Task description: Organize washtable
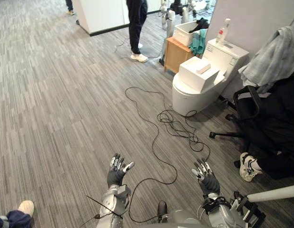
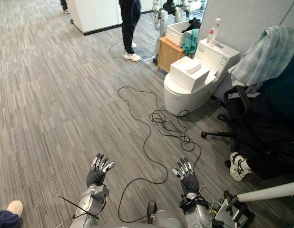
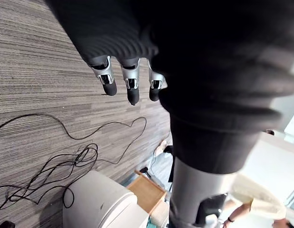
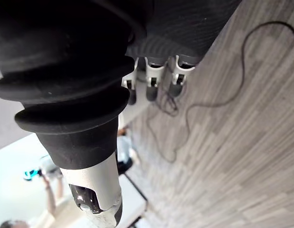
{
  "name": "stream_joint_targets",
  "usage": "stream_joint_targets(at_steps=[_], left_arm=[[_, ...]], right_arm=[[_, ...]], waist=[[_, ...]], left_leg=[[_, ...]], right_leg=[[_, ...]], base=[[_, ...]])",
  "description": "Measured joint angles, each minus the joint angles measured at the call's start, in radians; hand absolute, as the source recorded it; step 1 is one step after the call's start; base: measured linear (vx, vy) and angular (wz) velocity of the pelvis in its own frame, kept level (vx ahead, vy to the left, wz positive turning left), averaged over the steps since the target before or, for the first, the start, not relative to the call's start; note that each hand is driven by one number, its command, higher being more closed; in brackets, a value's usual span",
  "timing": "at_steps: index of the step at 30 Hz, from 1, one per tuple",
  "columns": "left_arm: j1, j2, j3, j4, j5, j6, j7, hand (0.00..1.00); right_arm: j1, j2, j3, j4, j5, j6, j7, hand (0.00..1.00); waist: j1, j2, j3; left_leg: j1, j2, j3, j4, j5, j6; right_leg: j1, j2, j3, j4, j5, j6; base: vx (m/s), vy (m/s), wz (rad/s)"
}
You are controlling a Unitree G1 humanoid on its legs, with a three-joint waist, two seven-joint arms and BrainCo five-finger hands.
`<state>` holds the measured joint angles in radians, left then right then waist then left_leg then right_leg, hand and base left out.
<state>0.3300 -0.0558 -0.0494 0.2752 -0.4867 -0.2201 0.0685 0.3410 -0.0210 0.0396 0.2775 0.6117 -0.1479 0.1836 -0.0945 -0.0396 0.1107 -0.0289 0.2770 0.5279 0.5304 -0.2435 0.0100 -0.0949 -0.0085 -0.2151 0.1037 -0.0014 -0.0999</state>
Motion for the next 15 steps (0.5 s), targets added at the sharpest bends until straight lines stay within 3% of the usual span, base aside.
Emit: stream_joint_targets(at_steps=[1,2,3,4,6,7,8,10,15], left_arm=[[0.0,-0.001,-0.002,-0.001,0.0,0.0,-0.001,0.0],[0.001,-0.001,-0.004,-0.007,0.0,0.0,-0.001,0.0],[0.002,0.002,-0.003,-0.023,0.0,-0.001,0.0,0.0],[0.001,0.007,-0.002,-0.029,0.0,-0.001,0.0,0.0],[-0.002,0.011,-0.002,-0.04,0.0,-0.002,0.0,0.0],[-0.001,0.013,-0.003,-0.039,0.001,-0.001,0.0,0.0],[0.0,0.014,-0.008,-0.04,0.006,-0.001,0.001,0.0],[0.0,0.029,-0.025,-0.04,0.027,-0.001,0.0,0.0],[-0.002,0.05,-0.027,-0.039,0.03,-0.001,0.0,0.0]], right_arm=[[0.0,-0.009,0.0,0.015,0.001,0.0,-0.001,0.0],[0.001,-0.013,-0.001,0.015,0.001,0.0,-0.001,0.0],[0.002,-0.016,-0.003,0.021,0.001,-0.001,-0.003,0.0],[0.007,-0.009,-0.004,0.024,0.001,0.0,-0.004,0.0],[0.013,0.008,-0.007,0.023,0.001,0.0,-0.004,0.0],[0.013,0.018,-0.008,0.023,-0.004,0.0,-0.004,0.0],[0.019,0.019,-0.008,0.023,-0.011,0.0,-0.004,0.0],[0.018,0.018,-0.009,0.023,-0.017,-0.001,-0.004,0.0],[-0.001,0.018,0.0,0.051,-0.034,0.0,-0.004,0.0]], waist=[[0.001,0.011,-0.005],[0.001,0.022,-0.008],[-0.001,0.028,-0.014],[-0.001,0.023,-0.014],[0.002,0.016,-0.016],[0.0,0.034,-0.011],[-0.002,0.029,-0.019],[-0.002,0.044,-0.022],[-0.001,0.053,-0.028]], left_leg=[[-0.015,-0.019,-0.014,-0.139,0.076,-0.016],[-0.028,-0.023,-0.023,-0.185,0.112,-0.038],[-0.004,-0.066,-0.043,-0.288,0.111,-0.056],[0.004,-0.083,-0.04,-0.316,0.118,-0.063],[0.013,-0.116,-0.04,-0.359,0.133,-0.052],[0.033,-0.142,-0.041,-0.397,0.149,-0.047],[0.066,-0.17,-0.039,-0.452,0.171,-0.043],[0.084,-0.194,-0.04,-0.503,0.189,-0.039],[0.089,-0.21,-0.05,-0.534,0.195,-0.039]], right_leg=[[-0.01,-0.011,-0.004,0.006,-0.001,0.031],[-0.017,-0.012,-0.005,0.008,0.001,0.042],[-0.026,-0.032,-0.004,-0.007,0.02,0.075],[-0.034,-0.044,-0.004,-0.01,0.025,0.081],[-0.03,-0.063,-0.002,-0.031,0.05,0.103],[-0.013,-0.071,-0.004,-0.054,0.065,0.111],[0.007,-0.081,-0.004,-0.077,0.076,0.121],[0.024,-0.091,-0.007,-0.1,0.086,0.131],[0.024,-0.1,-0.011,-0.129,0.1,0.141]], base=[[0.0,0.193,0.2],[0.02,0.264,0.29],[0.02,0.226,0.24],[0.02,0.237,0.22],[0.0,0.18,0.1],[0.03,0.189,0.12],[0.02,0.138,0.1],[-0.01,0.113,0.06],[-0.01,0.043,0.02]])
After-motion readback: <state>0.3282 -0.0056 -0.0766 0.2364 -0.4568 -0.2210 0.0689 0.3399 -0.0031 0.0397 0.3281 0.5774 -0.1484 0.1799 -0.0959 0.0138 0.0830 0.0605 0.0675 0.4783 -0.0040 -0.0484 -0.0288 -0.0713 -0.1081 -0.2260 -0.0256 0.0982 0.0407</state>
